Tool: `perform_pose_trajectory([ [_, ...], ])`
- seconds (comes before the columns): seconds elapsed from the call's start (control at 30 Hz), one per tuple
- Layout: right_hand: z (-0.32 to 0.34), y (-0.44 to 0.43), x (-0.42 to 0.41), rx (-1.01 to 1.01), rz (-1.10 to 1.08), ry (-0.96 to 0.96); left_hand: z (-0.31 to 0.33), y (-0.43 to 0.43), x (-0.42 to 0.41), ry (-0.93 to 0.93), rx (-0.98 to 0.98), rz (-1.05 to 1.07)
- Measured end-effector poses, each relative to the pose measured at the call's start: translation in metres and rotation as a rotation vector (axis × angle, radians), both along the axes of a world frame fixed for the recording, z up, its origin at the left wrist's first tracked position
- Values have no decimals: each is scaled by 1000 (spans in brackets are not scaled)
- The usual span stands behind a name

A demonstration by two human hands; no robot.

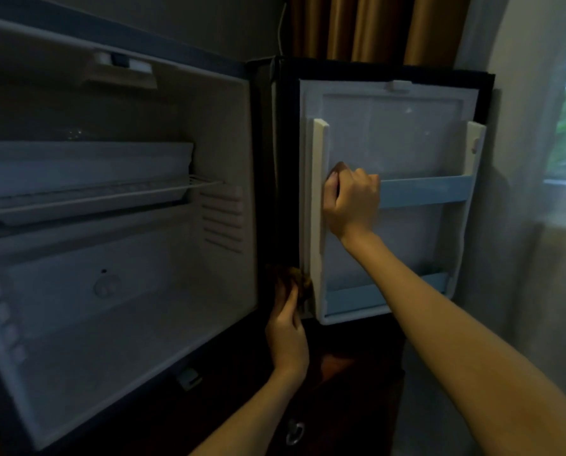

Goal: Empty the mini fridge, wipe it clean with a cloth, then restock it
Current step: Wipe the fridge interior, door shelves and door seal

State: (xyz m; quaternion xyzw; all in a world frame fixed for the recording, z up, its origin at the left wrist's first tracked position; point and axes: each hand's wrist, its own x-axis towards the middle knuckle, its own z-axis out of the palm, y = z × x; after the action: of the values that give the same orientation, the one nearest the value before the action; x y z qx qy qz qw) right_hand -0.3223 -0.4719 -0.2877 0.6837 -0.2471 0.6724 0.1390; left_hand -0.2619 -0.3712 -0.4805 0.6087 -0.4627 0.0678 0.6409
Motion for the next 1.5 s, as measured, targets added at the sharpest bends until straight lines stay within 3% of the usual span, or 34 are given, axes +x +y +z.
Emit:
perform_pose_trajectory([
  [0.27, 3, 16, -15, 53, 70, 138, -18, 30, -22, 352, 218, 24],
  [0.37, 4, 20, -22, 59, 107, 218, 8, 46, -15, 491, 104, -47],
  [0.5, 4, 23, -22, 68, 74, 237, 92, 49, -5, 292, -209, -128],
  [0.67, 3, 27, -23, 36, 30, 243, 167, 10, -4, 59, -223, -228],
  [0.83, 3, 33, -19, 52, 29, 200, 101, 3, -30, 194, -220, -52],
  [1.03, 4, 32, -21, 73, 43, 241, 13, 20, -53, 459, -48, -3],
  [1.23, 7, 38, -23, 93, 58, 251, 4, 25, -55, 762, -18, -26],
  [1.3, 7, 42, -24, 94, 75, 245, 21, 27, -58, 714, -66, -29],
  [1.5, -2, 48, -25, 43, 56, 214, 93, 21, -40, 280, -218, -101],
])
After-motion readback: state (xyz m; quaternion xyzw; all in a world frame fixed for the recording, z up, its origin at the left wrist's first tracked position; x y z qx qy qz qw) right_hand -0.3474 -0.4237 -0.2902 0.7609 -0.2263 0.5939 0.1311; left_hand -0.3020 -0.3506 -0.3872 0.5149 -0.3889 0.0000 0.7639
